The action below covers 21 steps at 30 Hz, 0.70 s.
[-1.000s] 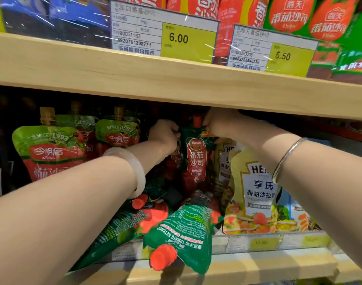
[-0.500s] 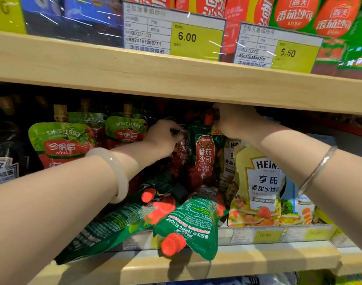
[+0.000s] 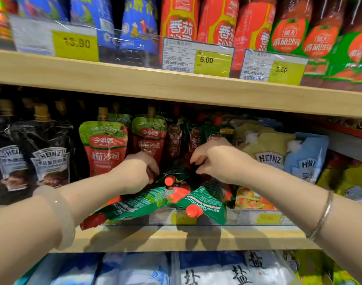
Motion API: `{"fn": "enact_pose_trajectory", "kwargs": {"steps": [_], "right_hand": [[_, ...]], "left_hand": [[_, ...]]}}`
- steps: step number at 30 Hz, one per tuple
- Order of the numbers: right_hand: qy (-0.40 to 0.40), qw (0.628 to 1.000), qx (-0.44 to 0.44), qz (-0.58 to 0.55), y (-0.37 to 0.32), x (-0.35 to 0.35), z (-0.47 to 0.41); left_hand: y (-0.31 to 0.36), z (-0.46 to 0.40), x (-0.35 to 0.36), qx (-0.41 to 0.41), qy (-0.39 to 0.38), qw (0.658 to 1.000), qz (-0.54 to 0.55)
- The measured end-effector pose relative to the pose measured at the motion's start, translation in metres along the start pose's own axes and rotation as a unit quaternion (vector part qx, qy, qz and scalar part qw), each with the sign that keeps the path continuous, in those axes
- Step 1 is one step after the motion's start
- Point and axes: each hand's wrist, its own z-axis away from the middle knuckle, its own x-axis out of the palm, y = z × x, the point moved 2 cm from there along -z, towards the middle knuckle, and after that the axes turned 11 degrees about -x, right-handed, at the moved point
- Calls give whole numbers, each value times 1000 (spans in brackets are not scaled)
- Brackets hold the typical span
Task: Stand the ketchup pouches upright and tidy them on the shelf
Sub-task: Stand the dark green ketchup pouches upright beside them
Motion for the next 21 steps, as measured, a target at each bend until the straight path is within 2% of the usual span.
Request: {"fn": "enact_pose_trajectory", "kwargs": {"steps": [4,9,13,16,18,21], "right_hand": [[-14,1000,-14,20,-3,18,-7],[-36,997,-23,64,-4,30,-18],[-51,994,-32,96,-6,28,-20],[-35,994,-46,92,-6,19,-22],[-24,997,-26,72,-4,13,-26],[36,999,-8,17,0,6,-30]], "left_hand": [[0,-5,3,-45,-46,997,-31],[-7,-10,6,-51,-51,997,-36],[-18,-19,11,-65,-56,996,6],[-22,-17,9,-56,-73,994,54],[-23,-14,7,-51,-76,992,82],[-17,-9,4,-34,-84,982,165]]}}
